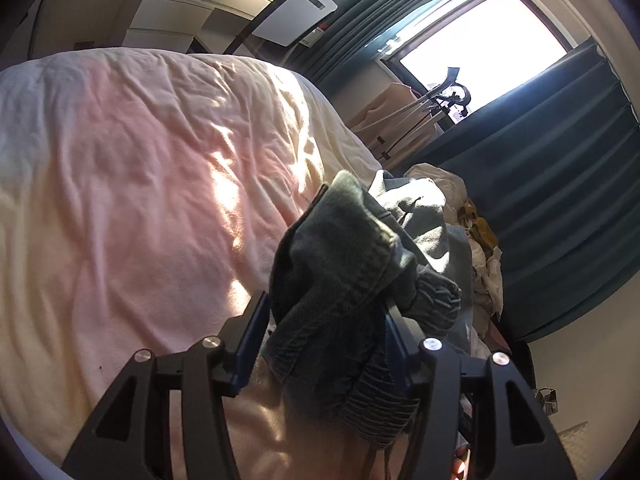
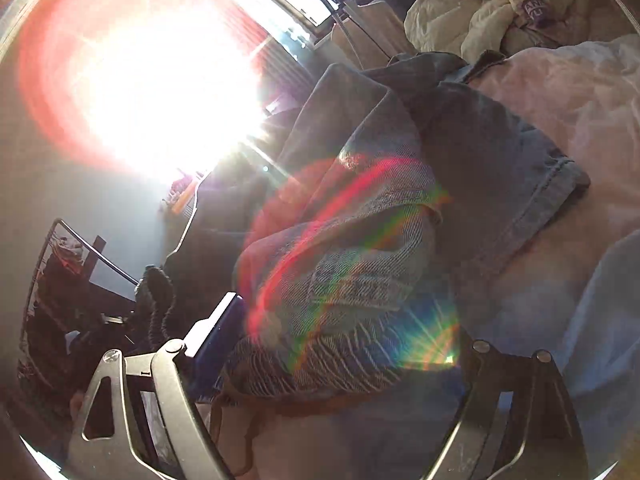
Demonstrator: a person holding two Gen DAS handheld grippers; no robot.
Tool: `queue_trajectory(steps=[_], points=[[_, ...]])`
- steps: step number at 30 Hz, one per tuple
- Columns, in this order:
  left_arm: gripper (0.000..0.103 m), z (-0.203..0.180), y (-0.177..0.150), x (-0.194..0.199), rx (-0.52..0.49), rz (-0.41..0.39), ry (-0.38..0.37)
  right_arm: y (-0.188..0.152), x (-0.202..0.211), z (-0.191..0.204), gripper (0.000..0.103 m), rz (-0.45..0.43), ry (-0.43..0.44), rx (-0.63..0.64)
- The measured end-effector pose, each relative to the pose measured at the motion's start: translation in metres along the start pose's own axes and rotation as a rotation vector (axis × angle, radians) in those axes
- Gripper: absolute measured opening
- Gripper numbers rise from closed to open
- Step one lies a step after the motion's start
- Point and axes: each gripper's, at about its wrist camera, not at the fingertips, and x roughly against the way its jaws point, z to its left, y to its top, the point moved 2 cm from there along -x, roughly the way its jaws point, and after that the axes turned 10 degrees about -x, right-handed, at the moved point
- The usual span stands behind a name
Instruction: Fold clothes
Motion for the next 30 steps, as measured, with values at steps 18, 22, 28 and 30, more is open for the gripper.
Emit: queue_trajectory(steps=[18,22,28,30], points=[[0.072,-0.033,-0.036,0.028,-0.014,0.042,-0.188,-0.034,0.061,0.035,0.023,0.015,0.067,-0.058],[0.074,-0.026,-0.041,0.019,0.005,0.084,-0.118,-0.06,0.068,0.034,0.023,0.075,0.029,-0.078],[0.074,-0.022,-0.047,0.015,0.019,0.123,-0.093,-0.085,0.052,0.028,0.023,0.148,-0.102,-0.036],[0.074,-0.022,-0.048,0.013,0.014,0.126,-0.083,-0.085,0.051,0.029,0.023,0.146,-0.119,-0.019]])
